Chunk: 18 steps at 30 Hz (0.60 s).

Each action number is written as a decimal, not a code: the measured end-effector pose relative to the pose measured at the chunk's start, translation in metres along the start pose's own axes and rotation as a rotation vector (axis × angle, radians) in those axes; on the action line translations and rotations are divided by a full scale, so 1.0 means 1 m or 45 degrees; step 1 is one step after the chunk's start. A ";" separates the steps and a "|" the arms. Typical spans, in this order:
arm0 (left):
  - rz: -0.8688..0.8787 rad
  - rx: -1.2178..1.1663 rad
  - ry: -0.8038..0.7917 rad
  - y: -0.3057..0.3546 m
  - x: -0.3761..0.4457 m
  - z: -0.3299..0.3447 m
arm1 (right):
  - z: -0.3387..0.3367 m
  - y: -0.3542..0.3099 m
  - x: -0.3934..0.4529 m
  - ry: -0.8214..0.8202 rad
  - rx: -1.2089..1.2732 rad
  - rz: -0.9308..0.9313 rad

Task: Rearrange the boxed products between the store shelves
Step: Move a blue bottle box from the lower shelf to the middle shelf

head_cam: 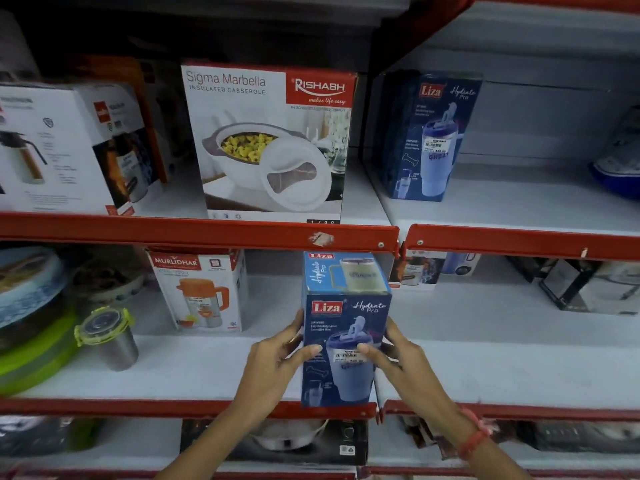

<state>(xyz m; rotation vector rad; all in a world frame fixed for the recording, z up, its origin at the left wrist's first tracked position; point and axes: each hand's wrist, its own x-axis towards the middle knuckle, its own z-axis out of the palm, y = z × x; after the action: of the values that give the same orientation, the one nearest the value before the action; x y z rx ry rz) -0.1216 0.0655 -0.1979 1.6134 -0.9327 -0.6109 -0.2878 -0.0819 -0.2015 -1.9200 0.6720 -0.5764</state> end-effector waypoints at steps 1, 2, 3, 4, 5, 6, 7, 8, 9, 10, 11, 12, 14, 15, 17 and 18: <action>0.002 -0.019 0.003 0.008 -0.006 -0.006 | -0.004 -0.010 -0.004 -0.018 -0.003 -0.024; 0.007 -0.043 0.001 0.018 -0.011 -0.011 | -0.008 -0.021 -0.008 -0.033 -0.010 -0.057; 0.020 -0.055 -0.003 0.029 -0.015 -0.017 | -0.011 -0.033 -0.012 -0.043 -0.007 -0.098; 0.041 -0.056 -0.007 0.041 -0.018 -0.021 | -0.015 -0.046 -0.014 -0.044 0.003 -0.137; 0.072 -0.046 -0.013 0.053 -0.018 -0.026 | -0.020 -0.060 -0.015 -0.033 0.028 -0.175; 0.110 -0.043 -0.014 0.067 -0.018 -0.030 | -0.026 -0.073 -0.016 -0.010 0.061 -0.216; 0.152 -0.052 -0.008 0.082 -0.016 -0.035 | -0.032 -0.087 -0.015 0.024 0.089 -0.256; 0.199 -0.063 0.001 0.098 -0.013 -0.039 | -0.038 -0.101 -0.014 0.062 0.105 -0.300; 0.248 -0.069 0.010 0.113 -0.010 -0.042 | -0.045 -0.115 -0.012 0.095 0.110 -0.346; 0.297 -0.078 0.021 0.128 -0.006 -0.044 | -0.052 -0.127 -0.010 0.122 0.119 -0.386; 0.345 -0.091 0.030 0.143 -0.003 -0.045 | -0.059 -0.138 -0.008 0.145 0.136 -0.418; 0.387 -0.105 0.035 0.156 -0.001 -0.046 | -0.066 -0.148 -0.006 0.170 0.158 -0.442; 0.448 -0.136 0.032 0.177 0.003 -0.047 | -0.078 -0.164 -0.003 0.214 0.194 -0.480; 0.469 -0.154 0.027 0.184 0.004 -0.047 | -0.082 -0.169 -0.003 0.222 0.205 -0.496; 0.496 -0.183 0.024 0.193 0.004 -0.044 | -0.088 -0.176 -0.003 0.225 0.211 -0.513; 0.504 -0.188 0.024 0.196 0.004 -0.042 | -0.090 -0.177 -0.004 0.231 0.212 -0.510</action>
<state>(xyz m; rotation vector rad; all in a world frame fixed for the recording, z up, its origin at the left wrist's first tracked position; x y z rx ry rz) -0.1352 0.0724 0.0018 1.2552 -1.1283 -0.3775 -0.3127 -0.0730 -0.0042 -1.8672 0.3347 -1.0342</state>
